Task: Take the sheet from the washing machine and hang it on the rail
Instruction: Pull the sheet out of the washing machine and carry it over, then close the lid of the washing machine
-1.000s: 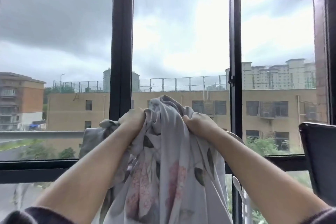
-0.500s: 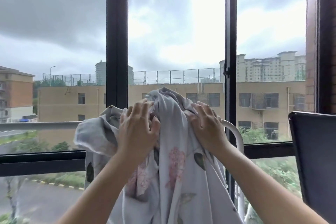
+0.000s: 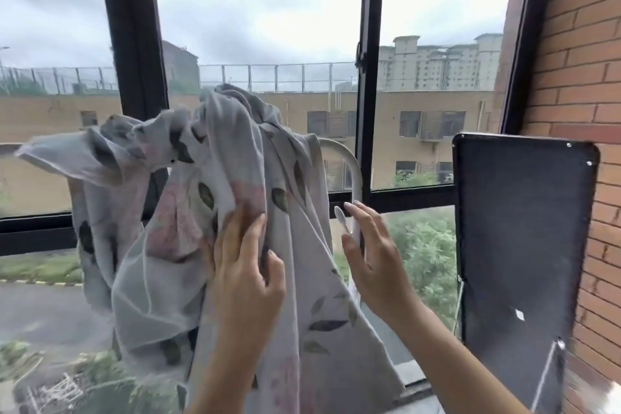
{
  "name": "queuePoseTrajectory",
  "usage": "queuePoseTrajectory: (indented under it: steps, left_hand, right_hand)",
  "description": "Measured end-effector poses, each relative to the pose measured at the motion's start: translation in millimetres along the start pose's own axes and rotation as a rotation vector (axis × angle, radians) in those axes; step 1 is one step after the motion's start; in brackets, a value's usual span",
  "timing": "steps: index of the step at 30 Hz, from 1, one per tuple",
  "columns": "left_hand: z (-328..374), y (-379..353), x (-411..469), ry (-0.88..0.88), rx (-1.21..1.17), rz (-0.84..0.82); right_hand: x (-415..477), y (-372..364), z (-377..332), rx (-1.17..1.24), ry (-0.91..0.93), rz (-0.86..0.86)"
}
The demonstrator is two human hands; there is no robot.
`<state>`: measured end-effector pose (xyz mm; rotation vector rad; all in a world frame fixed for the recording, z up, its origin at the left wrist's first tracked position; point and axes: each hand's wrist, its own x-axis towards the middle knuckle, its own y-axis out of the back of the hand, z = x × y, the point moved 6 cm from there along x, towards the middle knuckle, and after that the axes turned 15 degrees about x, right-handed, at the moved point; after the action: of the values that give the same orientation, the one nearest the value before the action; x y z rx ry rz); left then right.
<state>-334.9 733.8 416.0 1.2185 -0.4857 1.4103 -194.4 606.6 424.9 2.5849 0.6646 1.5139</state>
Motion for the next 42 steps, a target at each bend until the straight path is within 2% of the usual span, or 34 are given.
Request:
queuePoseTrajectory:
  steps: [3, 10, 16, 17, 18, 20, 29, 38, 42]
  left_hand:
    - [32.2, -12.4, -49.3, 0.044, -0.075, -0.096]
    - [140.3, -43.1, -161.7, 0.017, -0.266, -0.322]
    - [254.3, -66.1, -250.1, -0.055, -0.429, -0.48]
    - [256.0, -69.1, -255.7, -0.056, -0.444, -0.501]
    - [300.3, -80.2, -278.0, -0.081, -0.5, -0.555]
    - [320.8, -86.2, -290.0, -0.106, -0.527, -0.604]
    - [494.9, -155.7, -368.3, -0.254, -0.786, -0.828]
    - [655.4, -254.7, -418.1, -0.338, -0.933, -0.991]
    - [732.4, -280.1, -443.6, -0.493, -1.006, -1.046]
  right_hand:
    - [-43.5, 41.8, 7.3, -0.025, -0.059, -0.011]
    - [-135.3, 156.7, 27.9, -0.074, -0.215, -0.034]
    - [-218.7, 281.2, 53.3, -0.229, -0.378, 0.039]
    - [-224.3, 285.0, 57.0, -0.233, -0.401, 0.043]
    - [-247.3, 332.4, 65.8, -0.284, -0.466, 0.074]
    - [-260.6, 356.9, 71.3, -0.309, -0.497, 0.099]
    - [-339.3, 537.2, 113.0, -0.549, -0.77, 0.271]
    - [-359.0, 693.5, 176.0, -0.839, -0.954, 0.343]
    - [-383.9, 763.3, 177.0, -0.999, -1.035, 0.432]
